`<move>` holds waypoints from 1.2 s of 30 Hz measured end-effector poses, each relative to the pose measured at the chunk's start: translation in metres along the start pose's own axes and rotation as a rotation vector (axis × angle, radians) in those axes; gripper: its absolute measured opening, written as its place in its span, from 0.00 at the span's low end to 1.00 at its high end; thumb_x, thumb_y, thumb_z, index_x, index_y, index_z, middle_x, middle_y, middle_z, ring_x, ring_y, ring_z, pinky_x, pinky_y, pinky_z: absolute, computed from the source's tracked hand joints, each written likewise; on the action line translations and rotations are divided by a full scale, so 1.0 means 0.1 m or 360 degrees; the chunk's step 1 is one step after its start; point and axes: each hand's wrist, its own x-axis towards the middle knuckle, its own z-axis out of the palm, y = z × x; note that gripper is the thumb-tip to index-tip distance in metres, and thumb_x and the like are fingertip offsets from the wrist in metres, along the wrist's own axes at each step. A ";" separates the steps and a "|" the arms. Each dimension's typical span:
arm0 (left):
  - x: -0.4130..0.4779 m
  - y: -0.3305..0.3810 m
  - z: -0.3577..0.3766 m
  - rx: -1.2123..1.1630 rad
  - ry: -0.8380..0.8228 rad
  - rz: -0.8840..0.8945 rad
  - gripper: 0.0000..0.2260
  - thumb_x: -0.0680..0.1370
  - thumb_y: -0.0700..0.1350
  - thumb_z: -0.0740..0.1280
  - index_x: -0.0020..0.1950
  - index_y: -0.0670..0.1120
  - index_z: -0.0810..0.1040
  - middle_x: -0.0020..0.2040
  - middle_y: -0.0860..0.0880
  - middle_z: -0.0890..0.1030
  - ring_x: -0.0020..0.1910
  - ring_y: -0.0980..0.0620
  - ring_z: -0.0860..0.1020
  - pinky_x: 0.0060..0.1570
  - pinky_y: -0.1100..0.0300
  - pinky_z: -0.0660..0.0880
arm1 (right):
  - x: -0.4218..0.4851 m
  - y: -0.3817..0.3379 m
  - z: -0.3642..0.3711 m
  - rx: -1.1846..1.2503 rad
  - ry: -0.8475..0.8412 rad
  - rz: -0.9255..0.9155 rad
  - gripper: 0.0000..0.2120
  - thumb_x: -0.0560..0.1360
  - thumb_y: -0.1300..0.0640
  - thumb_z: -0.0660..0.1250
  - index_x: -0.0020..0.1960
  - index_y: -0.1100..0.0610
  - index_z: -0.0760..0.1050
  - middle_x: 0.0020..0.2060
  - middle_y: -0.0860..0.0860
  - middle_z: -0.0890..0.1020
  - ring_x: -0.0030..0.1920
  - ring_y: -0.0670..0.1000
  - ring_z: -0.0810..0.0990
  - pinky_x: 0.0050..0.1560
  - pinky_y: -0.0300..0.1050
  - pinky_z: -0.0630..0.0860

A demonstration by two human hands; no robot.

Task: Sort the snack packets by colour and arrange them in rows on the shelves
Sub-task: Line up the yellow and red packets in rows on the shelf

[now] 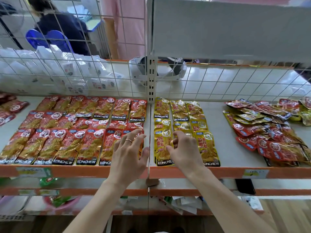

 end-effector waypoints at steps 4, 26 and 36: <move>-0.01 0.00 0.02 -0.0023 0.0007 -0.0001 0.21 0.77 0.56 0.59 0.65 0.48 0.78 0.70 0.52 0.75 0.68 0.51 0.71 0.64 0.51 0.64 | -0.06 0.00 -0.03 -0.0203 -0.0068 -0.0140 0.24 0.74 0.54 0.74 0.68 0.59 0.73 0.56 0.53 0.78 0.57 0.53 0.77 0.59 0.40 0.72; -0.04 0.24 0.13 0.0014 -0.0085 0.0230 0.19 0.77 0.55 0.60 0.65 0.50 0.76 0.70 0.51 0.73 0.69 0.48 0.70 0.63 0.49 0.68 | -0.16 0.44 -0.21 -0.0290 -0.0082 -0.0297 0.22 0.76 0.51 0.70 0.69 0.45 0.73 0.74 0.44 0.66 0.75 0.47 0.59 0.70 0.49 0.57; 0.06 0.79 0.50 0.0222 -0.0333 0.0612 0.20 0.79 0.59 0.58 0.68 0.54 0.74 0.74 0.51 0.70 0.75 0.47 0.65 0.69 0.49 0.58 | -0.20 1.01 -0.55 -0.0283 -0.0238 0.0004 0.28 0.78 0.52 0.65 0.76 0.42 0.62 0.79 0.43 0.53 0.79 0.49 0.49 0.75 0.57 0.52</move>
